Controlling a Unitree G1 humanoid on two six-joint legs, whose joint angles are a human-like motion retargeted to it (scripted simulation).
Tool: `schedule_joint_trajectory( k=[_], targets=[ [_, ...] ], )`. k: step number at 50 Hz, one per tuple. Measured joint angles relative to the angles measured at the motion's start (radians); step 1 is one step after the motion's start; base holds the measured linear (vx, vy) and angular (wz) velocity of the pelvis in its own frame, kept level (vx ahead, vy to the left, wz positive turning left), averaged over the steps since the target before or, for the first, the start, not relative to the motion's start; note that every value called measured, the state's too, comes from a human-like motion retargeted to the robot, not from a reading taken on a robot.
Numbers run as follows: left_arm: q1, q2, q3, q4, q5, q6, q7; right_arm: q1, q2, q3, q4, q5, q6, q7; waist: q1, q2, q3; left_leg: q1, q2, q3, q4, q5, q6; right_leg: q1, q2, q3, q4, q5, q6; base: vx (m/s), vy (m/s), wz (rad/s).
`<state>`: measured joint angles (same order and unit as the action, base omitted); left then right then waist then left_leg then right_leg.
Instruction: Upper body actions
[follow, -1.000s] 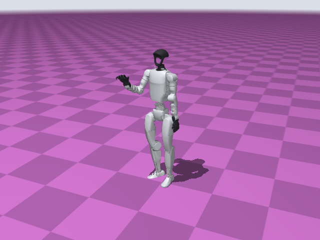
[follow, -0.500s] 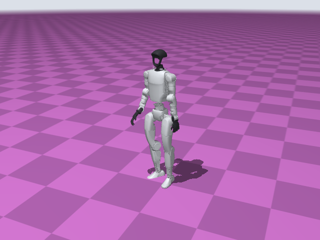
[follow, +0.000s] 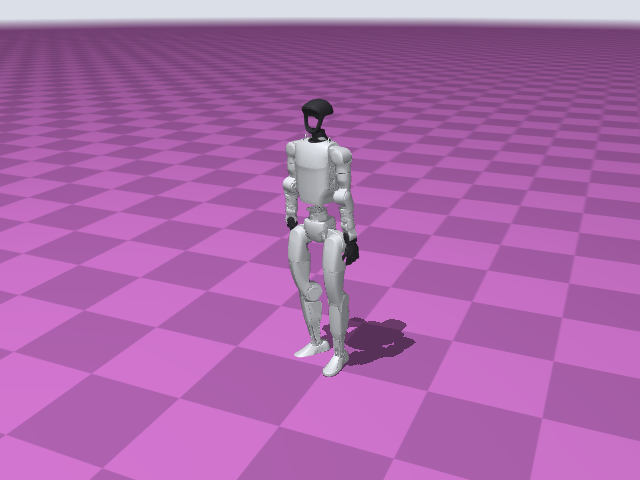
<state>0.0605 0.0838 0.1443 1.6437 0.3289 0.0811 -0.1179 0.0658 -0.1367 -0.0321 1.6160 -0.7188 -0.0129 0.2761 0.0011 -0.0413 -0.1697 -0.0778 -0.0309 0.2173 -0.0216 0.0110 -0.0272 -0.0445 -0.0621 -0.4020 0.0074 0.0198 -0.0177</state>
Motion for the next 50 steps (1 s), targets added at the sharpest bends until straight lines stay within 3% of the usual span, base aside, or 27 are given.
schedule_joint_trajectory(
  k=[7,10,13,17,20,29,35,40,45,50],
  targets=[
    [-0.002,-0.001,0.012,-0.007,0.012,0.011,0.006,-0.003,0.029,0.043,-0.006,-0.077,0.046,-0.06,0.036,-0.002,0.001,-0.006,-0.001,0.038,-0.001,0.006,0.016,-0.001,0.022,0.035,-0.003,0.002,-0.009,0.02,-0.02,-0.26],
    [0.017,-0.029,0.072,-0.069,-0.031,-0.005,0.08,-0.014,0.034,0.049,-0.004,-0.082,0.052,-0.066,0.162,-0.012,0.022,-0.042,0.011,0.173,0.018,0.029,0.049,-0.012,0.043,0.163,0.003,0.019,-0.017,0.1,-0.06,-1.35],
    [0.039,-0.093,0.148,-0.25,-0.227,-0.115,0.212,-0.022,0.031,0.031,-0.008,-0.085,0.052,-0.047,-0.004,-0.004,0.013,0.003,-0.007,-0.004,-0.004,0.0,0.012,0.002,0.008,-0.007,-0.001,0.001,-0.002,0.07,-0.06,1.96],
    [0.014,-0.178,0.236,-0.576,-0.47,-0.276,0.226,-0.015,0.023,0.023,-0.002,-0.049,0.036,-0.041,0.025,-0.009,0.02,0.005,-0.004,0.015,-0.002,0.001,0.012,0.004,0.007,0.012,0.001,0.0,0.0,0.13,-0.01,-0.13],
    [-0.03,-0.16,0.202,-0.855,-0.573,-0.32,0.225,-0.009,0.019,0.01,0.016,-0.012,0.033,-0.029,0.057,-0.016,0.02,0.008,-0.005,0.029,-0.002,0.001,0.011,0.011,0.005,0.027,0.001,-0.004,0.001,0.12,0.02,-0.15],
    [-0.365,0.229,0.129,-1.425,-0.567,-0.231,0.227,0.011,0.017,0.001,0.027,-0.012,0.044,-0.013,0.059,-0.016,-0.025,-0.007,-0.018,-0.019,-0.002,0.011,0.009,0.015,-0.009,-0.014,-0.001,-0.01,0.005,0.05,0.05,0.27],
    [-0.632,0.453,0.109,-1.632,-0.568,-0.234,0.361,0.008,0.006,0.013,0.01,-0.075,0.058,-0.003,0.049,0.008,-0.063,-0.016,-0.016,-0.017,-0.002,0.008,0.009,0.004,0.002,-0.017,-0.005,-0.009,-0.002,0.03,0.12,-0.01],
    [-0.871,0.561,0.1,-1.619,-0.559,-0.308,0.48,0.001,-0.013,0.026,0.019,-0.088,0.064,0.001,0.027,0.045,-0.102,-0.032,-0.009,-0.005,0.0,0.003,0.009,-0.011,0.013,-0.005,-0.007,-0.012,-0.003,0.02,0.15,-0.12],
    [-1.126,0.583,0.017,-1.36,-0.56,-0.242,0.402,-0.007,-0.039,0.019,0.028,-0.086,0.058,0.004,0.03,0.073,-0.134,-0.052,-0.003,0.002,0.001,0.0,0.009,-0.033,0.018,0.001,-0.007,-0.013,-0.004,-0.05,0.17,-0.08],
    [-1.229,0.597,-0.006,-1.205,-0.602,-0.199,0.329,-0.017,-0.059,0.009,0.038,-0.084,0.06,0.01,0.032,0.098,-0.15,-0.062,-0.001,0.018,0.001,-0.004,0.009,-0.049,0.022,0.014,-0.006,-0.012,-0.006,-0.08,0.14,-0.16]
  ],
)
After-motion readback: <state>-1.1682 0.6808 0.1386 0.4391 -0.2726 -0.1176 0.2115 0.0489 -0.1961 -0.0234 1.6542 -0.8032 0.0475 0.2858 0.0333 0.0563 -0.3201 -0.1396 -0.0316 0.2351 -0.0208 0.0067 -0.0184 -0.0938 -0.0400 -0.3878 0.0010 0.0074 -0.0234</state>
